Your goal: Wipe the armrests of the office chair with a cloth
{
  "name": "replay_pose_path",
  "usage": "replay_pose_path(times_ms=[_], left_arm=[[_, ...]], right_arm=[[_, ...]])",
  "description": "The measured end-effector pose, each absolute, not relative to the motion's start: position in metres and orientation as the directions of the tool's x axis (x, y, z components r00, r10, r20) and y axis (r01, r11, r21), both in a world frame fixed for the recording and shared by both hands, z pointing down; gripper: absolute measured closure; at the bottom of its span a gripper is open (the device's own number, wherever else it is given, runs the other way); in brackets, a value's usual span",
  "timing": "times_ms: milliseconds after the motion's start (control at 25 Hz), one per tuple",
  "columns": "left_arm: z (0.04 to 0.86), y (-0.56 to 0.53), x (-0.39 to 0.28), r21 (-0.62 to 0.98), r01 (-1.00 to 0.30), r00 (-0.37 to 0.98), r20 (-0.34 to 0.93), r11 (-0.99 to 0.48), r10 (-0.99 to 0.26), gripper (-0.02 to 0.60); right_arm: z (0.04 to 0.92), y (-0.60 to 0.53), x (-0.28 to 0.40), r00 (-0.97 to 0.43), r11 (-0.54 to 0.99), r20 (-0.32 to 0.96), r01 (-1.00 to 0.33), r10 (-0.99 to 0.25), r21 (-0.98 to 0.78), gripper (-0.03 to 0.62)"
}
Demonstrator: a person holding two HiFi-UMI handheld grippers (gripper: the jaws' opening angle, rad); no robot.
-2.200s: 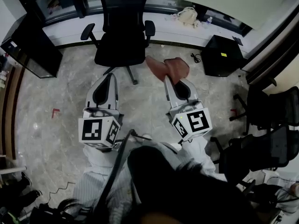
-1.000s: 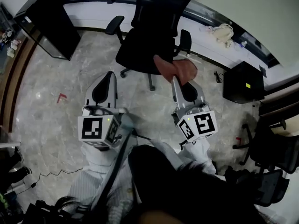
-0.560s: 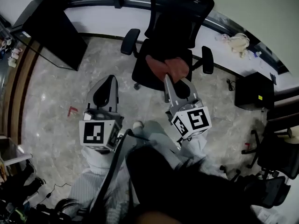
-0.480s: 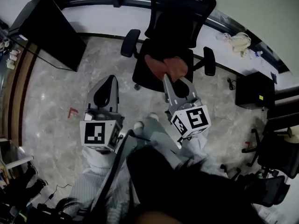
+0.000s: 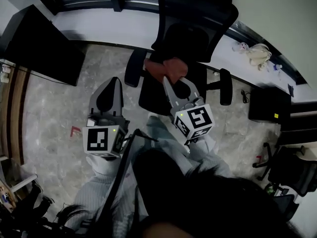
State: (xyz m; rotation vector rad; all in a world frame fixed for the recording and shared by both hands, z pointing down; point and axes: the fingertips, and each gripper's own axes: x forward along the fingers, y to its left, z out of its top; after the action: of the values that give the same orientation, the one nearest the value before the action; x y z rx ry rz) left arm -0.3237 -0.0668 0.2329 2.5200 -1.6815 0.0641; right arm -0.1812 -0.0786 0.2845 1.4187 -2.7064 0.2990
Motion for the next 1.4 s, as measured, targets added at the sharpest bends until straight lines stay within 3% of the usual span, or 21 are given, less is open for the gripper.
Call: replay_pose_path(times_ms=[160,800,920,1080,1400], left_arm=[[0.253,-0.109,-0.339,0.088,-0.927,0.371,0.091,-0.364,-0.924,0.578],[0.366,-0.185,-0.342,0.15,-0.901,0.434,0.335,-0.407,-0.836,0.578],[0.394,-0.18,-0.359,0.185,-0.913,0.409,0.399,-0.364,-0.821,0.578],[0.395,-0.192,-0.359,0.218,-0.91,0.412,0.373,-0.353,-0.831,0.578],[0.4,-0.202,-0.359,0.223,-0.918,0.393,0.395,-0.328,-0.83,0.578]], right_arm=[[0.326,-0.122,-0.193,-0.566,0.552,0.211,-0.824,-0.797,-0.127,0.568],[0.496,-0.316,-0.244,-0.62,0.56,0.408,-0.783,-0.67,-0.271,0.568],[0.547,-0.341,-0.261,-0.594,0.538,0.52,-0.797,-0.614,-0.275,0.568],[0.601,-0.328,-0.269,-0.548,0.546,0.667,-0.801,-0.506,-0.244,0.568],[0.591,-0.227,-0.305,-0.679,0.643,0.672,-0.661,-0.295,-0.386,0.568]])
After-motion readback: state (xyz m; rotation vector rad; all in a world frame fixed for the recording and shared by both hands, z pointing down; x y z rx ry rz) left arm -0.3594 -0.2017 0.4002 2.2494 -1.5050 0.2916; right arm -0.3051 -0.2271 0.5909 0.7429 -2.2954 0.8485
